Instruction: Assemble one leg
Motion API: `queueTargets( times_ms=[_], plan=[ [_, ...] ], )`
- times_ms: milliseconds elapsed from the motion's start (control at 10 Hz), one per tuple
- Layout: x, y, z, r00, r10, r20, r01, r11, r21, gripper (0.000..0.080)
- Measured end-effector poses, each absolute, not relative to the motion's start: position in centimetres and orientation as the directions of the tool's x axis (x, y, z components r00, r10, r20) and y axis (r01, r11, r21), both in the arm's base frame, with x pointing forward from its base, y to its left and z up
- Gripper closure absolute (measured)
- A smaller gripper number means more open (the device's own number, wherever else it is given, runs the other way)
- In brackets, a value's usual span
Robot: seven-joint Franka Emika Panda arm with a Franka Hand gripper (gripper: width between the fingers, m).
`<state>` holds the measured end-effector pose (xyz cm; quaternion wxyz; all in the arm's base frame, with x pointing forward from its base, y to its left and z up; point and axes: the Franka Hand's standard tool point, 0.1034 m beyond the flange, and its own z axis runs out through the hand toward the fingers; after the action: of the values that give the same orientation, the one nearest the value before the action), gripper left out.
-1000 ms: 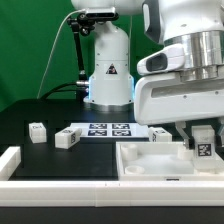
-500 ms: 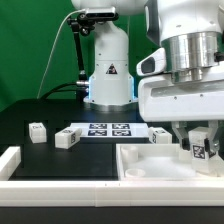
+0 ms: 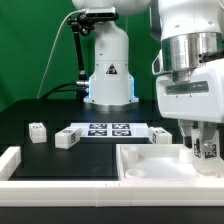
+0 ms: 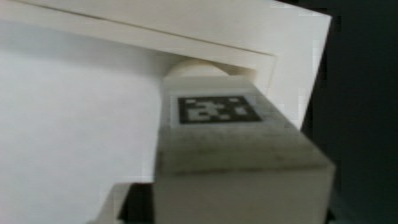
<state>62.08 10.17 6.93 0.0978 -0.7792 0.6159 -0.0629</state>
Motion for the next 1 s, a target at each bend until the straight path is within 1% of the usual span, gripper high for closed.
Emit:
queueTargets(
  times_ms=[100,200,300,400,500,700,800,1000],
  plan=[
    [62.1,10.2,6.9,0.277,-0.961,-0.012,-0.936,-0.267,-0.230,0.0505],
    [62.1,10.1,6.9,0.326,-0.945,0.001,-0.920,-0.317,-0.230,0.0256],
    [62.1,10.0,7.0,0.423,-0.906,0.024,-0.880,-0.417,-0.226,0.0256],
    [62.0,10.1,6.9,0.554,-0.831,0.049,-0.808,-0.551,-0.209,0.0182],
    [62.0,10.5,7.0,0.626,-0.778,0.052,-0.758,-0.623,-0.195,0.0160],
    [62.2,11.0,7.1,0.814,-0.574,0.089,-0.558,-0.815,-0.156,0.0151],
    [62.3,11.3,7.0,0.857,-0.508,0.083,-0.495,-0.857,-0.143,0.0151],
    [62.1,11.8,6.8,0.959,-0.262,0.106,-0.254,-0.963,-0.086,0.0150]
  ],
)
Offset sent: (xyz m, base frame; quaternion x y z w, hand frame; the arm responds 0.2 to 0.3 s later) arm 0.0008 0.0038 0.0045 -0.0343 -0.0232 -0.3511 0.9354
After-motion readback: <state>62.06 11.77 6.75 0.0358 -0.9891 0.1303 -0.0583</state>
